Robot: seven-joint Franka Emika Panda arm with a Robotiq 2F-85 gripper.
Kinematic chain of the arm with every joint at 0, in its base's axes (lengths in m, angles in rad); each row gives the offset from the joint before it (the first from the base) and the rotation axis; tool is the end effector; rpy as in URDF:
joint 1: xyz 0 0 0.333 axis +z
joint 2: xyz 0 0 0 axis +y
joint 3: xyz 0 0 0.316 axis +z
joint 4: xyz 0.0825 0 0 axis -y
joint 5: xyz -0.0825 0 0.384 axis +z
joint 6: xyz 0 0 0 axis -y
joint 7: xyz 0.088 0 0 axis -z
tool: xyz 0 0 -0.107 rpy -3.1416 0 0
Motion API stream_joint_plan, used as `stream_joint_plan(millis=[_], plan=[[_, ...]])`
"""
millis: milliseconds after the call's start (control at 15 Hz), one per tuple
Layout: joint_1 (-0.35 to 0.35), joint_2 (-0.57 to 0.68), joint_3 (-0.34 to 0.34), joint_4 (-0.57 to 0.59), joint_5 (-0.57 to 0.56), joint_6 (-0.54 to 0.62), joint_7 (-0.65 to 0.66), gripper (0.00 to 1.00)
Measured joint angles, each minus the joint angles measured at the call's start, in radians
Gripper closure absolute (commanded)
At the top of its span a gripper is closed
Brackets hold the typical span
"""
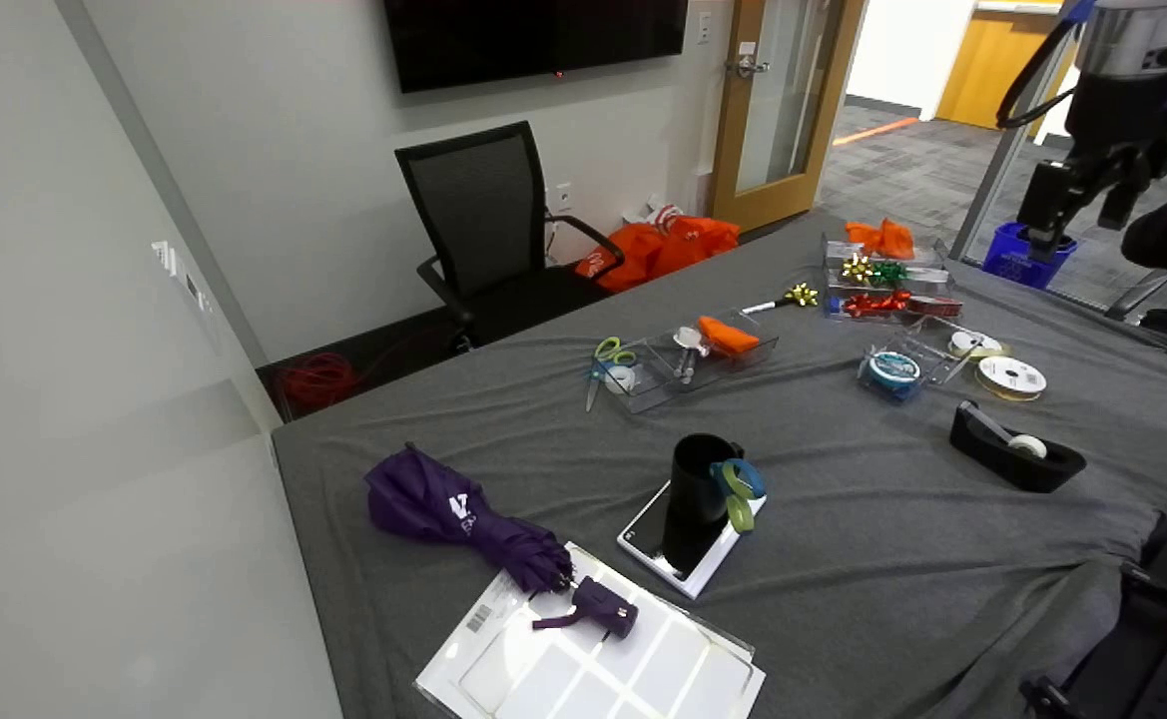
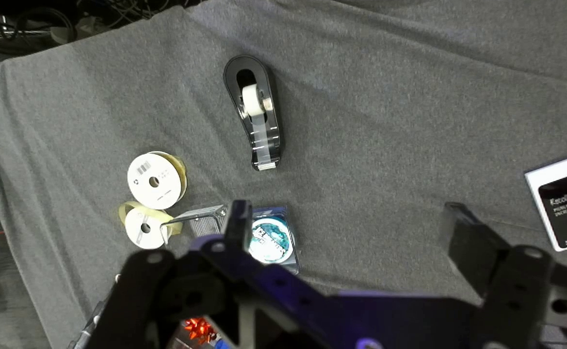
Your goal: Remove the orange glove from the container on the left and put it in the container on the right.
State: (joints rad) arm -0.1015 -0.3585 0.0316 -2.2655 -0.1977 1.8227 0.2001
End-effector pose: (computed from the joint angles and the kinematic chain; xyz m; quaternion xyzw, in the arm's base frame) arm 0.4332 -0.0455 0.4966 0.9884 -0.1066 -0.0357 0.1025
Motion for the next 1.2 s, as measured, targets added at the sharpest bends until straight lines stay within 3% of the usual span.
stream_joint_plan(millis=[467,800,1000,1200], plan=[[-0.002,0.090,-0.018,0.047,-0.020,0.111,0.060,0.00],[-0.003,0.288,-0.038,0.227,-0.134,0.113,0.103,0.00],[-0.002,0.413,-0.056,0.353,-0.219,0.126,0.056,0.00],[-0.002,0.505,-0.079,0.441,-0.218,0.202,-0.027,0.00]])
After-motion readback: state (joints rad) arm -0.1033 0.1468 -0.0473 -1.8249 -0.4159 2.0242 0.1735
